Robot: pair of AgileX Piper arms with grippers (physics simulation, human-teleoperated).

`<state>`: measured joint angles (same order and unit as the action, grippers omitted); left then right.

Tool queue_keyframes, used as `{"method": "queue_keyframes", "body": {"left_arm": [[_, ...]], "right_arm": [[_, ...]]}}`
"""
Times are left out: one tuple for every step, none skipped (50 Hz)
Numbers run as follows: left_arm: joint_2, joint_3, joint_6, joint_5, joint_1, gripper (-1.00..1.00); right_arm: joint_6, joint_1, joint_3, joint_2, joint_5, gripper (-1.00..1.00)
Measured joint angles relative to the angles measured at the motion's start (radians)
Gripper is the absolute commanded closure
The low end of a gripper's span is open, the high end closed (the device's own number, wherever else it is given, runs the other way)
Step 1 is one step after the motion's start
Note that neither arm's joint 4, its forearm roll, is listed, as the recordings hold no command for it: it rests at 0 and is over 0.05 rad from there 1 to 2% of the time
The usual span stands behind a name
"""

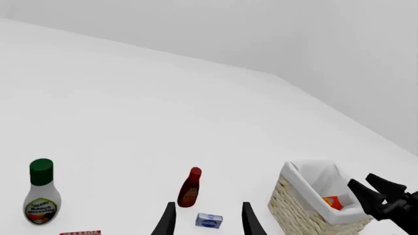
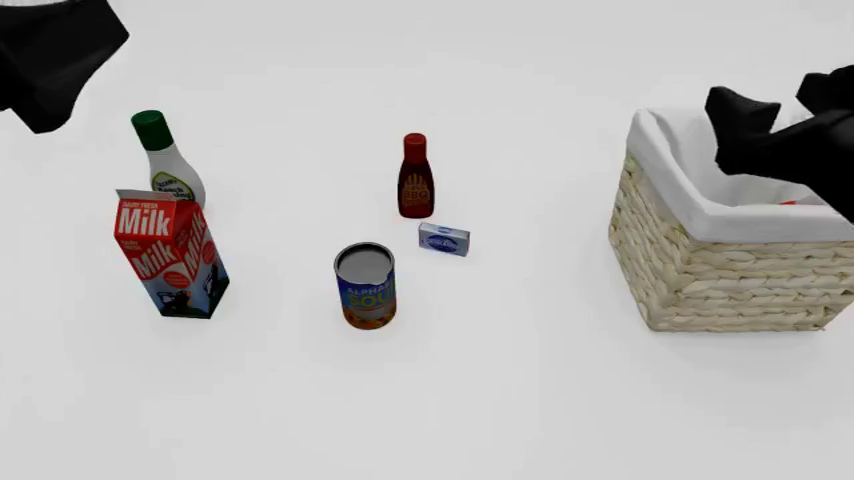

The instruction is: Pick the ketchup and place it in the basket.

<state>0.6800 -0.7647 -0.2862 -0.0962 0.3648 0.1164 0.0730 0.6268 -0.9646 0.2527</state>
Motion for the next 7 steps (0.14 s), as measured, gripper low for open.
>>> {"method": "queue_keyframes", "body": {"left_arm": [[0.000, 0.002, -0.001, 0.002, 0.001, -1.00], [0.000, 0.004, -0.001, 0.004, 0.001, -1.00], [-0.001, 0.006, -0.001, 0.005, 0.002, -1.00], [-0.001, 0.008, -0.002, 0.007, 0.003, -1.00], [-0.002, 0.009, -0.002, 0.008, 0.005, -1.00], [-0.003, 0.010, -0.003, 0.009, 0.006, -1.00], [-0.003, 0.011, -0.003, 0.010, 0.007, -1.00]], "right_arm": [[-0.002, 0.006, -0.014, 0.017, 0.004, -1.00], [-0.007, 0.013, -0.028, 0.034, 0.009, -1.00], [-0.016, 0.020, -0.043, 0.052, 0.014, -1.00], [-0.027, 0.027, -0.057, 0.070, 0.018, -1.00], [-0.038, 0.033, -0.072, 0.087, 0.023, -1.00], [-0.048, 0.038, -0.086, 0.103, 0.028, -1.00], [-0.055, 0.044, -0.099, 0.119, 0.032, -1.00]]}}
